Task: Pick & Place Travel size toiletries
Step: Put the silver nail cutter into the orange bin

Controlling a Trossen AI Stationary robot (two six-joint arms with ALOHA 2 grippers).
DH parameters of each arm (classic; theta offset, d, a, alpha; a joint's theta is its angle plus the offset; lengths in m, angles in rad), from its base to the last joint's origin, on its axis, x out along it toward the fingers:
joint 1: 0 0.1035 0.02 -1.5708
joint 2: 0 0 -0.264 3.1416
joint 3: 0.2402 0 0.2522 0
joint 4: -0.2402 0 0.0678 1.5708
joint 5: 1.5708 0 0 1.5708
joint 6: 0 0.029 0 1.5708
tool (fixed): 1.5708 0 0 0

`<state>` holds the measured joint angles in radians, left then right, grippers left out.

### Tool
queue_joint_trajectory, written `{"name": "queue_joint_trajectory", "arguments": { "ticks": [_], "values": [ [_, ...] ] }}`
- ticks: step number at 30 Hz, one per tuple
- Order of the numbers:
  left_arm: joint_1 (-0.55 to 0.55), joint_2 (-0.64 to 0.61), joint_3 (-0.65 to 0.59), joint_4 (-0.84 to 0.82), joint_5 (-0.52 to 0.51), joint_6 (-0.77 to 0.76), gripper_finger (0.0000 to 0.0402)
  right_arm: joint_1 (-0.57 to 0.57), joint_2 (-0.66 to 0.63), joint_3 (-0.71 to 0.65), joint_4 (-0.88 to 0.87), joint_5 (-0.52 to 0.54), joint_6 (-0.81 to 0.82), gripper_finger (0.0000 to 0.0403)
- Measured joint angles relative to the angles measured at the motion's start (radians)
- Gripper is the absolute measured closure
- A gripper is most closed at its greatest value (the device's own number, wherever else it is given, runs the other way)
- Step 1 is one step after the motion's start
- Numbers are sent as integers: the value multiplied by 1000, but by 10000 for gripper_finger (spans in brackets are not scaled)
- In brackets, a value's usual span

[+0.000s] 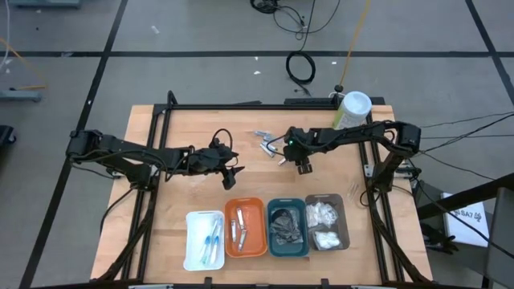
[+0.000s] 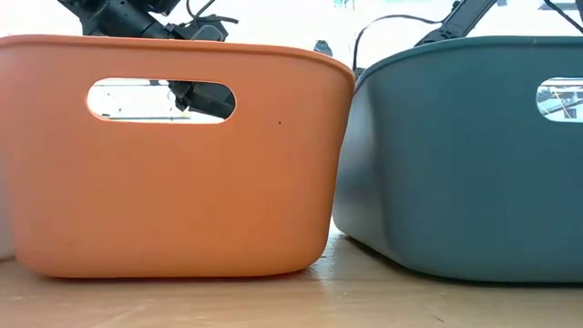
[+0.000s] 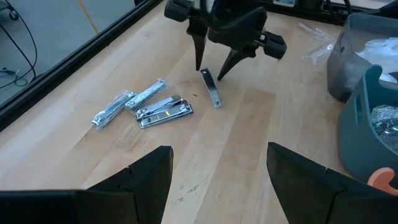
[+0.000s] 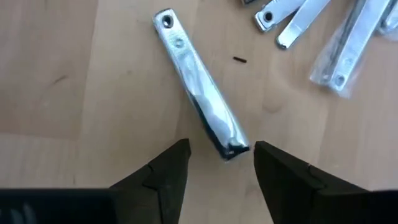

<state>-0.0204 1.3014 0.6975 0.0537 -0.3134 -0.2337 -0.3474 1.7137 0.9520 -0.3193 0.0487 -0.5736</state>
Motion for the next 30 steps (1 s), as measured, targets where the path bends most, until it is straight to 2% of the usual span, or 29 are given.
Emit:
{"name": "queue_joint_trajectory", "arguments": {
  "ticks": [5,11,16,22,26,30],
  "values": [
    [0,0,0,0,0,-4,146,-6,45,3,-23,-29,10,256],
    [0,0,0,1,0,-5,146,2,23,-1,11,-22,38,272],
    [0,0,0,1,0,-5,146,2,13,-3,51,-23,71,257],
    [0,0,0,1,0,-7,146,2,29,-2,97,-27,107,211],
    [0,0,0,1,0,-7,146,0,37,0,105,-81,113,200],
    [0,0,0,1,0,-7,146,2,42,1,98,-188,125,217]
  ]
}}
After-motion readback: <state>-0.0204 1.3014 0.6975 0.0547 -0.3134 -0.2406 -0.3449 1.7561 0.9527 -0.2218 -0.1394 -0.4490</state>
